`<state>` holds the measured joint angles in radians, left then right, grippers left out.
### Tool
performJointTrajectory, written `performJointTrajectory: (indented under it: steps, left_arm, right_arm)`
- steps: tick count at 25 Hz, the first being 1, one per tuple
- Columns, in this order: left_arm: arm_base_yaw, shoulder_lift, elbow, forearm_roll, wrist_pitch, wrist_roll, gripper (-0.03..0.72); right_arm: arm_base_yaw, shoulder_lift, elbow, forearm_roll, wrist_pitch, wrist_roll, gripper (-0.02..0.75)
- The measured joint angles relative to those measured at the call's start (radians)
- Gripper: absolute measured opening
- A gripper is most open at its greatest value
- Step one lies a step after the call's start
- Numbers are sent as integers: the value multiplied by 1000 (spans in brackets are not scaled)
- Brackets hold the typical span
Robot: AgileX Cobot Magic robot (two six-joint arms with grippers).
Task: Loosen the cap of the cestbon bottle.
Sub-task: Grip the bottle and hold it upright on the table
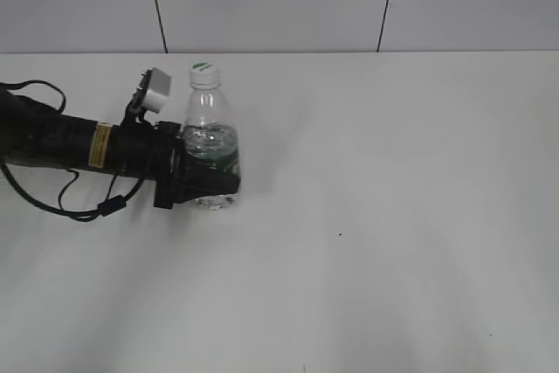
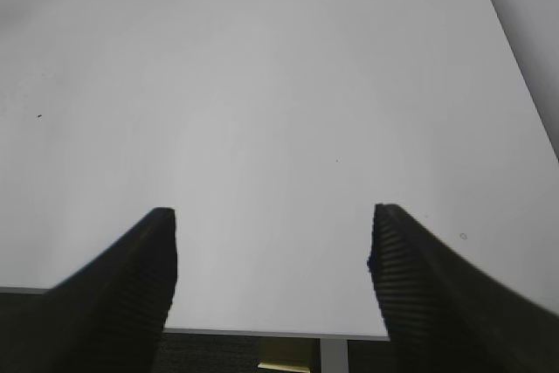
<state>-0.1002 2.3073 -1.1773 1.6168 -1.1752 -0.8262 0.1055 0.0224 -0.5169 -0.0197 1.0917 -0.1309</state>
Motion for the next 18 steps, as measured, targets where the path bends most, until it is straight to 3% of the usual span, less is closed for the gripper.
performJointTrajectory:
  steps: [10,14,18]
  left_arm:
    - [-205,-20,-110,3,-4,7,408]
    - [-256,-20,-111,1,-5,12,408]
    - [-264,-20,-111,-27,6,27,408]
  right_arm:
    - [0,0,0,0,0,0,529]
    - [0,0,0,0,0,0,529]
    - [0,0,0,0,0,0,529]
